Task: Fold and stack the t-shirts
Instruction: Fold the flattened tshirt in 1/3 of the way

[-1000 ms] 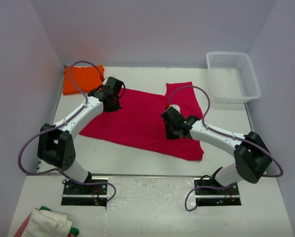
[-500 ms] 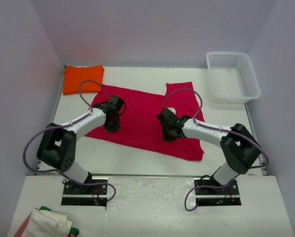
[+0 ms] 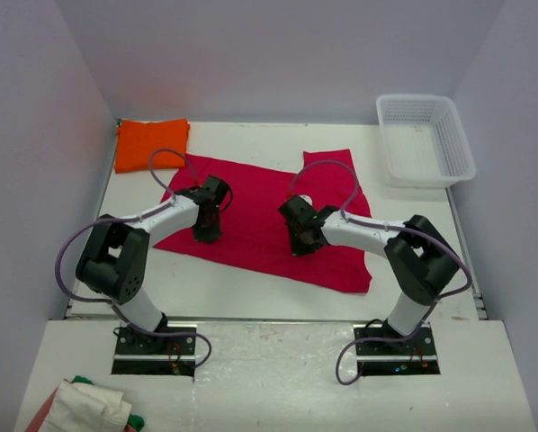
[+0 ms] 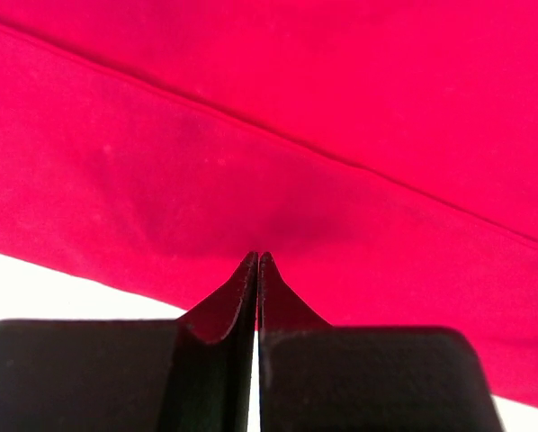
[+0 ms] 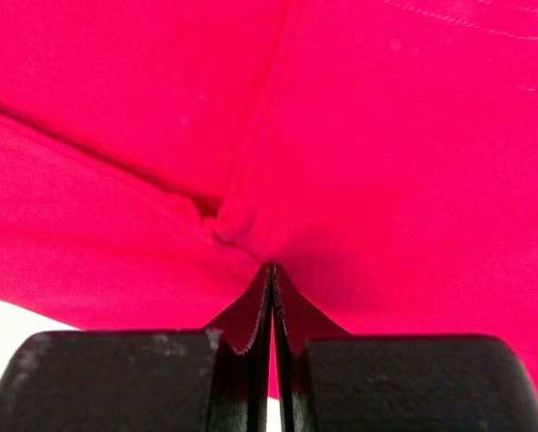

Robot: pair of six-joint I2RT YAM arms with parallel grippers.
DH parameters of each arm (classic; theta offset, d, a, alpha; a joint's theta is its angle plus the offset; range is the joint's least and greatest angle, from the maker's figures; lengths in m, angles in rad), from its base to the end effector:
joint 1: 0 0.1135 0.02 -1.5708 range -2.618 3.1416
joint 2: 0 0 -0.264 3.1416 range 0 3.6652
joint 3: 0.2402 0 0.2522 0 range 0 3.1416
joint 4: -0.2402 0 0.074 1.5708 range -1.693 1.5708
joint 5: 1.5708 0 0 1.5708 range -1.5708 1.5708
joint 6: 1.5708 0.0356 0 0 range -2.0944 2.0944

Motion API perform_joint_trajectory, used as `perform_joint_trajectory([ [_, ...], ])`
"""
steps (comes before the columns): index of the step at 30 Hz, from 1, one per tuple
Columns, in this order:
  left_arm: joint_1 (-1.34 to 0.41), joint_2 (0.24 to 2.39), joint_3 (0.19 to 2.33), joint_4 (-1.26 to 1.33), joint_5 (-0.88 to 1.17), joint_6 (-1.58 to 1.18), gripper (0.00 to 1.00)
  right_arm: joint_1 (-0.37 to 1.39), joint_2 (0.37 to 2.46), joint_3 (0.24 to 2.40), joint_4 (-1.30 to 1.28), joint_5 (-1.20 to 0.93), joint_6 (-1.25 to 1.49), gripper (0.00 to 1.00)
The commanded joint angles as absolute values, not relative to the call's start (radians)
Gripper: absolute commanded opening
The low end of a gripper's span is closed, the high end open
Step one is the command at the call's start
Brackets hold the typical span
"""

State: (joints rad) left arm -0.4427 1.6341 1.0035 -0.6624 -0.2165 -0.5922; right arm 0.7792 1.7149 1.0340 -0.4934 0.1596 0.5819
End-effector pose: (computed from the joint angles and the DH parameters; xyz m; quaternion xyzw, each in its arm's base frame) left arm 0.2741 -0.1215 0.1764 -0.0884 0.9807 0.0249 0.1726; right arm 0.2375 0.2266 0.1665 -0.0806 0.9741 0.0628 0.2018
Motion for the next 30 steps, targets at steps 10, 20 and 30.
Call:
perform_joint_trajectory([
  [10,-0.397,1.724,0.971,-0.788,-0.120,-0.767,0.00,0.804,1.733,0.993,-0.431,0.092,0.589,0.00],
  [20,-0.399,1.554,0.832,-0.914,-0.080,-0.864,0.00,0.905,1.701,0.858,-0.390,0.097,0.704,0.00],
  [30,-0.399,1.297,0.764,-1.078,-0.138,-0.928,0.00,1.000,1.589,0.749,-0.416,0.126,0.828,0.00],
])
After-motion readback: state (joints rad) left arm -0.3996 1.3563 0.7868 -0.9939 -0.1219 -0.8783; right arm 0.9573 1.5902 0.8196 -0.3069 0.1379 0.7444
